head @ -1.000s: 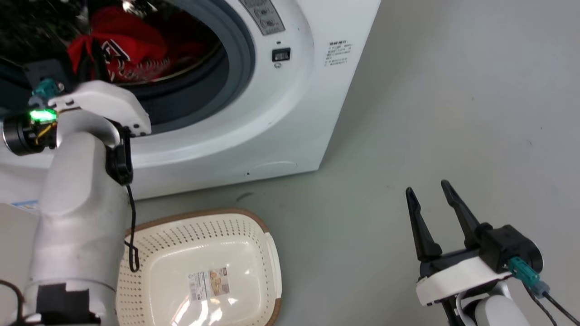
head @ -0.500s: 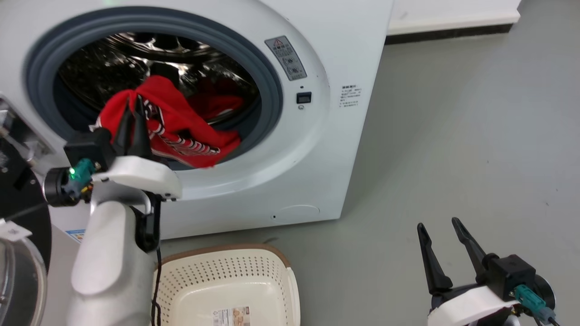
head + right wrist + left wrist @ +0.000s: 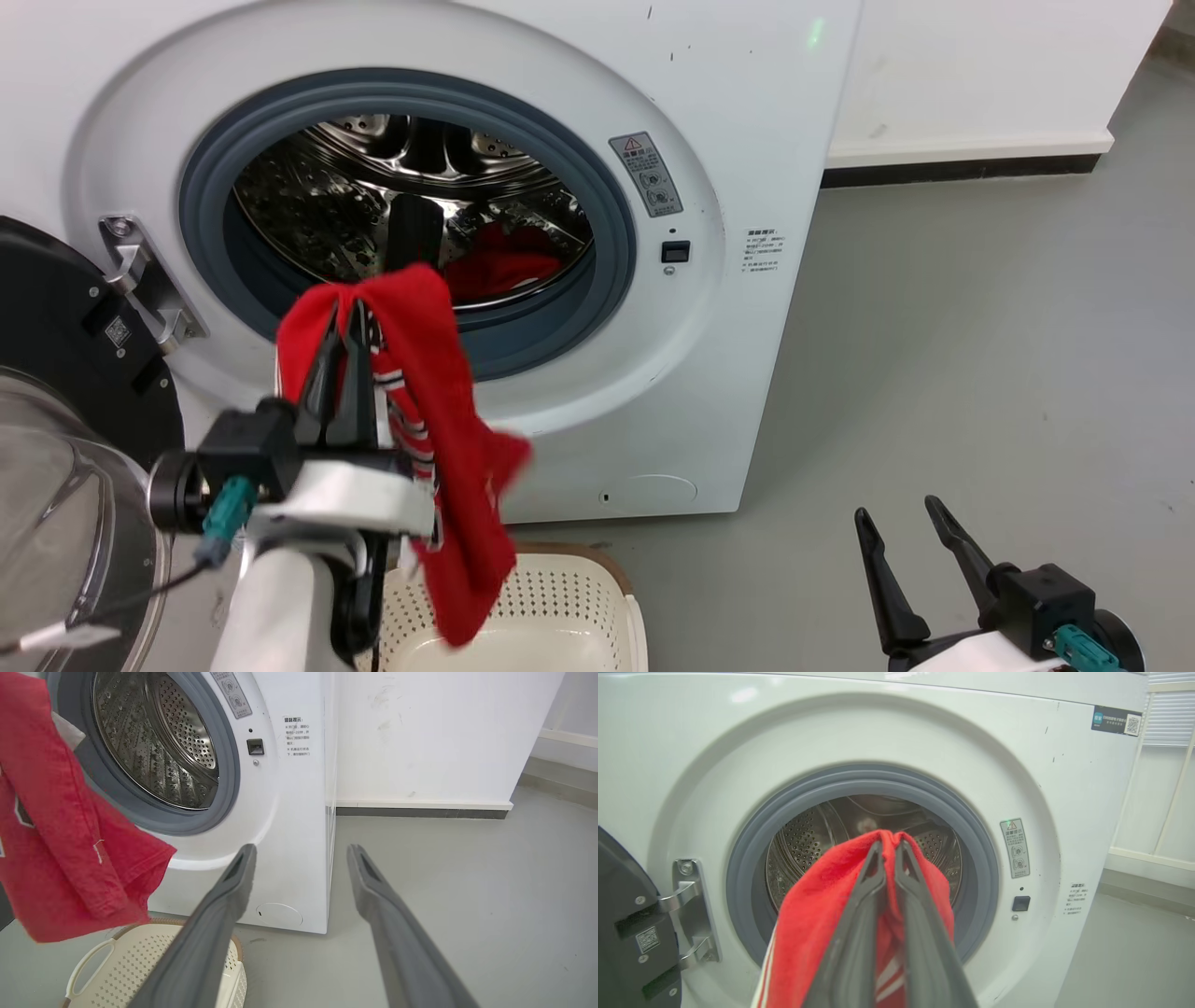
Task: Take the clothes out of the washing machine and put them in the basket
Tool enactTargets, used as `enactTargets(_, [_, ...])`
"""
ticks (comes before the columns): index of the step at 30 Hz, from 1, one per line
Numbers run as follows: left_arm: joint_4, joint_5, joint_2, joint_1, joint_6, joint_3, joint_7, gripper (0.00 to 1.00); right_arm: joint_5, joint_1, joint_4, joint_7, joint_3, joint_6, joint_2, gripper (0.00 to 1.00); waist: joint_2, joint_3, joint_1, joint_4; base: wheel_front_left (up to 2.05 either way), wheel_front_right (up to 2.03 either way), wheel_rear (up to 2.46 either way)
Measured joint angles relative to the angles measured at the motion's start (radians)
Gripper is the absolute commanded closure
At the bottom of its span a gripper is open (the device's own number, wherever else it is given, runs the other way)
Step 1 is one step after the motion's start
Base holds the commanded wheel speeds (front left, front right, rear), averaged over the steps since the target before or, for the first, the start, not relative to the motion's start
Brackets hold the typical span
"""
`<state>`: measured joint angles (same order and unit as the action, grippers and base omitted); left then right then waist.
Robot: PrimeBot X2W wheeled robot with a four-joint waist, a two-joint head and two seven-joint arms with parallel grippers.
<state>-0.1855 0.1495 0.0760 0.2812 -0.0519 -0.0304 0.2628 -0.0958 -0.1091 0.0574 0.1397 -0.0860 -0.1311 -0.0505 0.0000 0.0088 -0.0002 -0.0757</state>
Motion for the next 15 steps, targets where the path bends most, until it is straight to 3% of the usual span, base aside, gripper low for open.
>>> enactTargets(8, [0.064, 0.02, -0.016, -0.214, 0.05, -0.034, -0.023, 1.0, 0.004, -0.022, -0.024, -0.014, 0.0, 0.0, 0.0, 0.0, 0.0, 0.012, 0.0, 0.007, 0.0, 0.0, 0.0])
enactTargets(15, [-0.055, 0.068, -0.023, -0.272, 0.098, -0.08, -0.022, 1.0, 0.008, 0.026, -0.047, -0.012, -0.003, 0.0, 0.0, 0.0, 0.0, 0.108, 0.0002, 0.019, 0.0, 0.0, 0.0])
